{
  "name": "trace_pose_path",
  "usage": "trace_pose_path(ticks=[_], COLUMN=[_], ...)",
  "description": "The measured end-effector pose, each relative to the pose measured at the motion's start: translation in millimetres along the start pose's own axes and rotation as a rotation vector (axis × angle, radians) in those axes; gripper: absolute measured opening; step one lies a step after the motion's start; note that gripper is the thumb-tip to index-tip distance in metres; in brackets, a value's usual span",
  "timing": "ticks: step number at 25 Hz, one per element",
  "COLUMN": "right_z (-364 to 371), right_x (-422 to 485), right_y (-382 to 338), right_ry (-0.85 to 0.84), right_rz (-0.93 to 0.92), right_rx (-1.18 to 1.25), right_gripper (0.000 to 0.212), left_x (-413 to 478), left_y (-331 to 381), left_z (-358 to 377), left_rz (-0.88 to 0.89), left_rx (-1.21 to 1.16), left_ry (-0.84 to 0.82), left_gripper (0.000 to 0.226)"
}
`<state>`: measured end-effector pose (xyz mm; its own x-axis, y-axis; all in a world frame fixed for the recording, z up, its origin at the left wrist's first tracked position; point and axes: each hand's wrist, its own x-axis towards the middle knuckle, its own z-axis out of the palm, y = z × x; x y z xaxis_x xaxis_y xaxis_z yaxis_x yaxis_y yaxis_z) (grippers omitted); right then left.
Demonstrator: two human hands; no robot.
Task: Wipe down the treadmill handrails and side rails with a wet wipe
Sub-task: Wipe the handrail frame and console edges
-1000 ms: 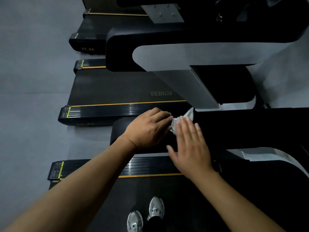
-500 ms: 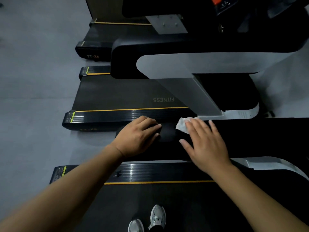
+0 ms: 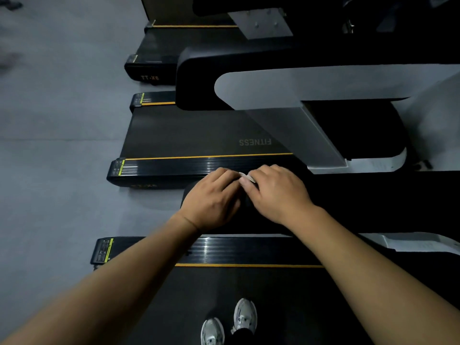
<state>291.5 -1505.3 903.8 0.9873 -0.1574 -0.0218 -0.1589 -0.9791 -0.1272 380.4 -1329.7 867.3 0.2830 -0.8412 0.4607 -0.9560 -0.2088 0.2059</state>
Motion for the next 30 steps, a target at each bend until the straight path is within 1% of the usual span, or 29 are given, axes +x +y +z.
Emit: trace_pose_path(ticks=[2,4,5,7,8,10,11,13,15,17,19,20,22,23,25,27,30], right_z=[-10.7,-20.6,-21.4,-10.7,-7.7,-5.3,-5.2,-0.4,19.4,33.5,33.3,31.7,34.7,40.5,50.9,50.8,52.1], right_x=[-3.3,-13.0,-13.1,-1.3,2.2,3.3,-1.3,-15.0,-25.3,-38.2,-51.0,-57.1,-60.4,-59.6,-60.7,-67.9,-84.0], right_y=[16.5,31.2,27.9,4.7,-5.6,0.1,10.4,17.2,3.1,-5.3,12.1,20.0,11.4,-3.7,-26.8,-14.5,1.3], right_ry=[-0.005,0.010,-0.001,-0.001,-0.001,-0.001,0.041,0.182,0.275,0.300,0.332,0.372,0.419,0.412,0.391,0.403,0.423], right_rz=[0.024,0.135,0.161,0.078,0.049,0.044,0.062,0.074,0.037,-0.030,-0.076,-0.055,0.022,0.025,-0.045,-0.071,0.012], right_rx=[-0.007,-0.028,-0.050,-0.060,-0.052,-0.005,0.017,0.002,-0.030,-0.053,-0.092,-0.094,-0.076,-0.069,-0.072,-0.129,-0.168], right_gripper=[0.074,0.067,0.066,0.072,0.072,0.062,0.058,0.053,0.050,0.055,0.059,0.060,0.062,0.064,0.066,0.063,0.067], left_x=[-0.5,-0.6,0.1,0.8,0.0,-0.9,-1.1,-1.0,0.6,-0.5,-1.4,-1.9,-1.1,-0.1,-0.4,-1.1,-1.5], left_y=[-0.7,-0.3,-0.3,-1.4,-0.7,0.3,0.2,-0.6,-1.6,-0.9,-0.5,-0.2,-0.9,-1.5,-0.5,0.2,0.3], left_z=[-1.7,-1.4,-1.1,-1.3,-1.2,-1.5,-1.2,0.0,-0.5,-1.1,-1.6,-1.4,-1.6,-2.3,-2.6,-2.3,-0.6], left_rz=[-0.001,-0.003,-0.006,0.002,0.006,0.004,-0.001,-0.005,-0.001,0.000,-0.001,-0.004,-0.009,-0.005,-0.003,-0.008,-0.016], left_rx=[0.000,0.018,0.022,0.019,0.019,0.014,0.010,0.016,0.007,-0.002,-0.002,0.003,0.011,0.008,-0.010,-0.019,-0.012], left_ry=[-0.019,-0.027,-0.025,-0.020,-0.015,-0.012,-0.015,-0.016,-0.001,0.006,-0.002,-0.004,0.000,0.005,0.023,0.027,0.024], left_gripper=[0.034,0.038,0.038,0.037,0.035,0.035,0.036,0.036,0.035,0.033,0.035,0.036,0.036,0.035,0.033,0.035,0.039])
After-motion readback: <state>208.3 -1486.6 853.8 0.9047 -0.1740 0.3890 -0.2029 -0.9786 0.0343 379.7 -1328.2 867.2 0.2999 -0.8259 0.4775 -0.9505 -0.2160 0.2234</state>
